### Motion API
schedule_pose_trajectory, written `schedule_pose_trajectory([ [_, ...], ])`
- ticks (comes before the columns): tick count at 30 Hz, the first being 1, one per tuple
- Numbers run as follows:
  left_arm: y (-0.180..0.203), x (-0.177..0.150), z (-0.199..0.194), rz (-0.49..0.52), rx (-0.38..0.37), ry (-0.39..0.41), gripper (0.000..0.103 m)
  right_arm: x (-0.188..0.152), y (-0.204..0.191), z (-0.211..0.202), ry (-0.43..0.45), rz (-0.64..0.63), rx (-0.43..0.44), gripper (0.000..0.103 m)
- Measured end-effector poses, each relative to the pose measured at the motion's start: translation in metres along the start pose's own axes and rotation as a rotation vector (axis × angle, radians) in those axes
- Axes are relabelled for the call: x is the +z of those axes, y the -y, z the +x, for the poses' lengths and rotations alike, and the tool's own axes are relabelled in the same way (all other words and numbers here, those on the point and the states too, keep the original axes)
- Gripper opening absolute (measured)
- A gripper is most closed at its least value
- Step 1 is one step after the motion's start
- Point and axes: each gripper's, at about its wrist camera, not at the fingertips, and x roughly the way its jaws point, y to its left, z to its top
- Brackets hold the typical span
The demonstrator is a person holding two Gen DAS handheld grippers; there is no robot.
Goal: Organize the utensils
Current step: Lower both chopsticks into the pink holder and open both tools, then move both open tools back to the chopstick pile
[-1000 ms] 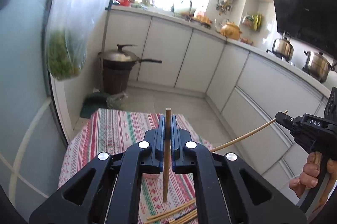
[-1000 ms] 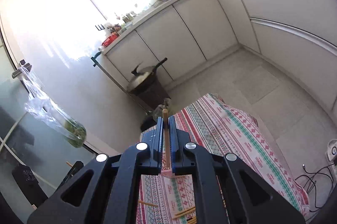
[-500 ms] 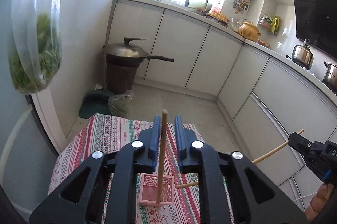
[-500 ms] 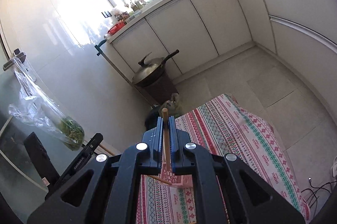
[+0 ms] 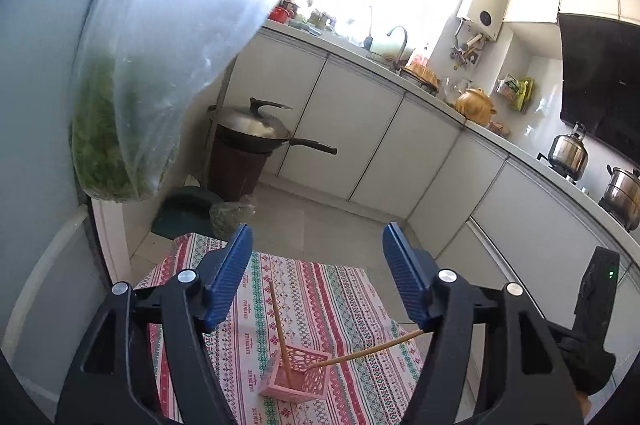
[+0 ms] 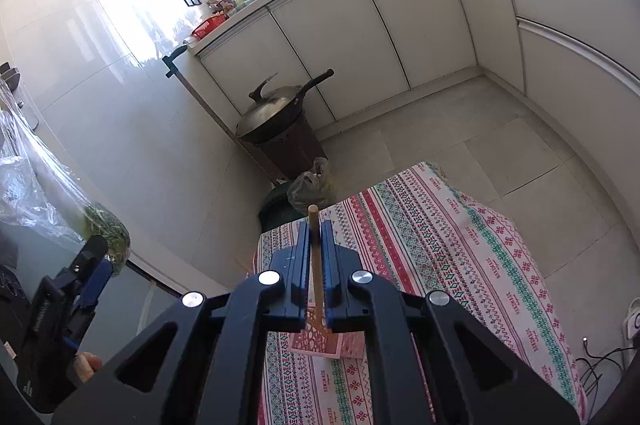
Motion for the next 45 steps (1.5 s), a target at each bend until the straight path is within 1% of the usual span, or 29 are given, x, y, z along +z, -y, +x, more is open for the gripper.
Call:
schedule_pose_trajectory([
  [3, -0.008, -0.001, 0.003, -0.012, 0.024, -0.027, 0.064, -0.006, -0.001, 0.018, -0.034, -0.010, -0.015, 0.008],
  [4, -0.010, -0.003, 0.005, -0.018, 0.027, -0.045, 0.064, -0.008, 0.001, 0.023, -0.046, 0.002, -0.018, 0.012],
  [6, -0.010, -0.005, 0.007, -0.020, 0.024, -0.067, 0.064, -0.009, 0.003, 0.025, -0.057, 0.006, -0.026, 0.013],
  [9, -0.003, -0.009, 0.010, 0.007, 0.030, -0.092, 0.065, -0.009, 0.000, 0.014, -0.023, -0.015, -0.040, 0.015],
  [10, 0.002, -0.011, 0.012, 0.024, 0.035, -0.104, 0.066, -0.010, -0.002, 0.009, -0.003, -0.031, -0.054, 0.017],
  [11, 0.007, -0.013, 0.014, 0.046, 0.043, -0.117, 0.072, -0.012, -0.005, 0.003, 0.022, -0.053, -0.076, 0.020],
  [12, 0.012, -0.016, 0.016, 0.066, 0.057, -0.124, 0.073, -0.014, -0.008, -0.002, 0.047, -0.075, -0.100, 0.026],
  [13, 0.019, -0.021, 0.017, 0.095, 0.081, -0.126, 0.073, -0.017, -0.011, -0.008, 0.076, -0.099, -0.128, 0.031],
  [15, 0.031, -0.029, 0.017, 0.150, 0.127, -0.122, 0.073, -0.024, -0.016, -0.021, 0.135, -0.150, -0.183, 0.037],
  [18, 0.045, -0.038, 0.013, 0.195, 0.139, -0.117, 0.074, -0.033, -0.018, -0.036, 0.196, -0.193, -0.235, 0.043],
  [19, 0.047, -0.040, 0.012, 0.203, 0.143, -0.112, 0.079, -0.036, -0.018, -0.041, 0.213, -0.199, -0.246, 0.050],
  [20, 0.050, -0.043, 0.010, 0.210, 0.149, -0.102, 0.082, -0.038, -0.018, -0.046, 0.228, -0.203, -0.255, 0.054],
  [21, 0.052, -0.045, 0.008, 0.219, 0.154, -0.093, 0.083, -0.041, -0.017, -0.050, 0.242, -0.206, -0.264, 0.061],
  [22, 0.055, -0.048, 0.006, 0.232, 0.158, -0.089, 0.083, -0.043, -0.016, -0.053, 0.251, -0.209, -0.274, 0.065],
  [24, 0.059, -0.051, 0.004, 0.242, 0.154, -0.094, 0.083, -0.046, -0.013, -0.057, 0.251, -0.214, -0.298, 0.068],
  [25, 0.060, -0.054, 0.003, 0.242, 0.153, -0.095, 0.085, -0.048, -0.010, -0.058, 0.247, -0.210, -0.309, 0.072],
  [27, 0.062, -0.060, 0.001, 0.240, 0.154, -0.095, 0.090, -0.052, -0.002, -0.060, 0.242, -0.189, -0.328, 0.076],
  [29, 0.063, -0.067, 0.001, 0.241, 0.157, -0.098, 0.092, -0.056, 0.006, -0.063, 0.243, -0.171, -0.350, 0.083],
  [30, 0.063, -0.069, 0.001, 0.242, 0.157, -0.103, 0.092, -0.056, 0.009, -0.064, 0.244, -0.165, -0.362, 0.090],
  [31, 0.064, -0.072, 0.002, 0.245, 0.156, -0.111, 0.093, -0.058, 0.013, -0.066, 0.249, -0.158, -0.376, 0.095],
  [33, 0.066, -0.079, 0.001, 0.247, 0.154, -0.120, 0.096, -0.063, 0.024, -0.072, 0.260, -0.133, -0.400, 0.096],
  [35, 0.067, -0.085, 0.002, 0.258, 0.150, -0.136, 0.096, -0.067, 0.040, -0.077, 0.249, -0.097, -0.431, 0.096],
  [37, 0.069, -0.093, 0.007, 0.278, 0.147, -0.172, 0.096, -0.073, 0.058, -0.082, 0.220, -0.065, -0.448, 0.096],
  [39, 0.073, -0.104, 0.014, 0.297, 0.129, -0.230, 0.096, -0.081, 0.080, -0.091, 0.186, -0.029, -0.453, 0.096],
  [41, 0.080, -0.121, 0.028, 0.338, 0.096, -0.339, 0.096, -0.091, 0.104, -0.100, 0.156, 0.010, -0.478, 0.096],
  [42, 0.086, -0.133, 0.038, 0.370, 0.075, -0.414, 0.096, -0.095, 0.114, -0.103, 0.140, 0.029, -0.486, 0.096],
  [43, 0.092, -0.148, 0.050, 0.404, 0.039, -0.507, 0.096, -0.100, 0.124, -0.106, 0.121, 0.051, -0.491, 0.096],
  [45, 0.102, -0.180, 0.074, 0.451, -0.015, -0.659, 0.096, -0.107, 0.146, -0.108, 0.072, 0.107, -0.484, 0.096],
])
